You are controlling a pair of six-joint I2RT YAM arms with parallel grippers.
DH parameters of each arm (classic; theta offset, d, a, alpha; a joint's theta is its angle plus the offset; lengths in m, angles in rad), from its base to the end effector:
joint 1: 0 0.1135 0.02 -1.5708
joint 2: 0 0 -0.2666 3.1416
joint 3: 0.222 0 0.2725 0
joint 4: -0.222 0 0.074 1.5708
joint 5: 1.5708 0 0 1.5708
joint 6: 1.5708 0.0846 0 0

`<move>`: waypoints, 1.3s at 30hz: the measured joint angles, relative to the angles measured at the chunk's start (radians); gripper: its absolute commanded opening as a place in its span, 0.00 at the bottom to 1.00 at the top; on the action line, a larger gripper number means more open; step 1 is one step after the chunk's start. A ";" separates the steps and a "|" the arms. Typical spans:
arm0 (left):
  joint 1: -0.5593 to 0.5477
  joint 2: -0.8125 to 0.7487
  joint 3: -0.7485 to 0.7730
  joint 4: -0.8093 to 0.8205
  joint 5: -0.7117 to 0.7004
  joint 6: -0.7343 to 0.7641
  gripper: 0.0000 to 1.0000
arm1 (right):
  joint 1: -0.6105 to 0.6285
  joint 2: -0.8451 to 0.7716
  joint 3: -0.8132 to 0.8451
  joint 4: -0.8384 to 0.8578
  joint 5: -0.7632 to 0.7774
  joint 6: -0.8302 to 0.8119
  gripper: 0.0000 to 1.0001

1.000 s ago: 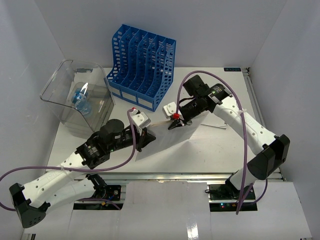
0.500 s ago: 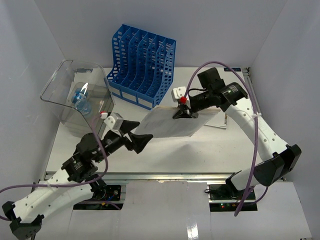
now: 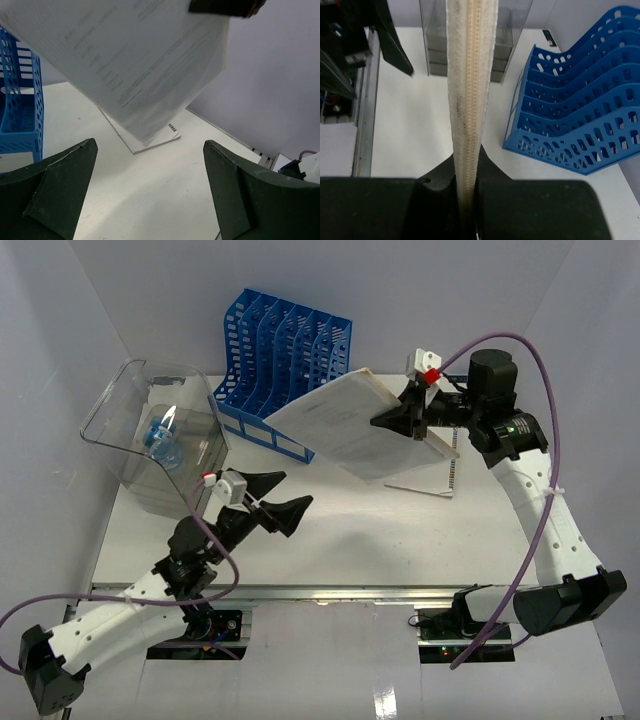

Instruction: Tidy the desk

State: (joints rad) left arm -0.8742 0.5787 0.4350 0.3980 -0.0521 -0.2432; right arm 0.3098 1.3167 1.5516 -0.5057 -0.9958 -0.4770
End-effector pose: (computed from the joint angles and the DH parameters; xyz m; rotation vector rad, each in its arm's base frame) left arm 0.1457 -0.1673 0.3205 0.3822 1.3200 -0.9111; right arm 0.2766 0.1631 0.4597 -1.2603 1.2607 0.7878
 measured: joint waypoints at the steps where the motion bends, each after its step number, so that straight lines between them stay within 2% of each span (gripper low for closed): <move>1: 0.000 0.045 -0.002 0.033 0.004 0.008 0.98 | -0.006 -0.021 -0.014 0.040 -0.013 0.047 0.08; 5: 0.000 0.179 -0.006 0.156 0.011 0.051 0.98 | -0.030 -0.096 -0.082 0.214 -0.072 0.219 0.08; 11: 0.000 0.301 0.006 0.303 0.032 0.119 0.98 | -0.043 -0.162 -0.215 0.497 -0.171 0.473 0.08; 19: 0.001 0.355 0.078 0.344 0.156 0.179 0.98 | -0.042 -0.192 -0.451 0.963 -0.293 0.856 0.08; 25: 0.001 0.341 0.118 0.324 0.221 0.187 0.83 | -0.043 -0.194 -0.522 1.238 -0.357 1.045 0.08; 29: 0.001 0.317 0.141 0.266 0.276 0.186 0.69 | -0.048 -0.198 -0.529 1.286 -0.371 1.050 0.08; 32: 0.002 0.291 0.154 0.199 0.318 0.182 0.65 | -0.048 -0.198 -0.529 1.262 -0.373 1.018 0.08; 37: 0.002 0.249 0.157 0.118 0.362 0.169 0.54 | -0.033 -0.198 -0.528 1.136 -0.365 0.895 0.08; 39: 0.002 0.244 0.167 0.084 0.373 0.164 0.44 | -0.017 -0.198 -0.523 1.055 -0.350 0.825 0.08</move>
State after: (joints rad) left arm -0.8725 0.8232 0.6020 0.4818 0.3205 -0.0791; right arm 0.2931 1.1192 1.0283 0.5495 -1.3461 0.3480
